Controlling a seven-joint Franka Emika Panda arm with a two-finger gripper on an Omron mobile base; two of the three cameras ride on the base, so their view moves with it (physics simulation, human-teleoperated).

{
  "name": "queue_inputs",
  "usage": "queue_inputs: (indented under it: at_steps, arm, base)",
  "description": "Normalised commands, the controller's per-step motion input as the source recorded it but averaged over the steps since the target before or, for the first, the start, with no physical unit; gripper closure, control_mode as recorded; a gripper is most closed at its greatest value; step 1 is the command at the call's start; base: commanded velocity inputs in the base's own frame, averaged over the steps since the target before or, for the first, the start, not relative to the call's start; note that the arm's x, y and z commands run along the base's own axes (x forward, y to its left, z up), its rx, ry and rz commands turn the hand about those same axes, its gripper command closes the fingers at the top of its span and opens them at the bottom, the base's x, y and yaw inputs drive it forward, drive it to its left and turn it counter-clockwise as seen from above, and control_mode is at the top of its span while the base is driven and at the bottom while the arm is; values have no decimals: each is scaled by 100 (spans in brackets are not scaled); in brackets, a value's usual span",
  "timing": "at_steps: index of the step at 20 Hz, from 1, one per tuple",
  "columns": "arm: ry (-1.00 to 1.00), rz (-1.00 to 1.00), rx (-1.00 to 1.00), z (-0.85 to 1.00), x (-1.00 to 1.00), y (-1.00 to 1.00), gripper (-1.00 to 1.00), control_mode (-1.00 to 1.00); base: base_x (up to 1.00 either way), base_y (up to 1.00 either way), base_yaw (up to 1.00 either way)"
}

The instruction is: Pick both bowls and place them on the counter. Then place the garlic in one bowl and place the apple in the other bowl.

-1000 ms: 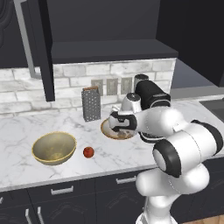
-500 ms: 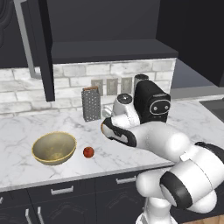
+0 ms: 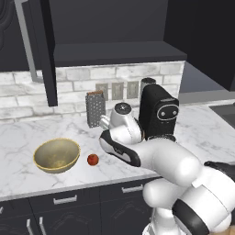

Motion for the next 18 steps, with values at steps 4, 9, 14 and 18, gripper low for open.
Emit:
queue_inputs:
  at_steps: [4, 9, 14, 18]
  arm:
    - [0, 0, 6, 0, -29, 32, -100, -100]
    - [0, 4, 8, -5, -21, 12, -100, -100]
    - [0, 5, 14, -11, -1, 0, -100, -100]
    - [0, 5, 12, -8, 0, 0, -100, -100]
  base:
    - [0, 0, 0]
    - [0, 0, 0]
    - [0, 0, 0]
    - [0, 0, 0]
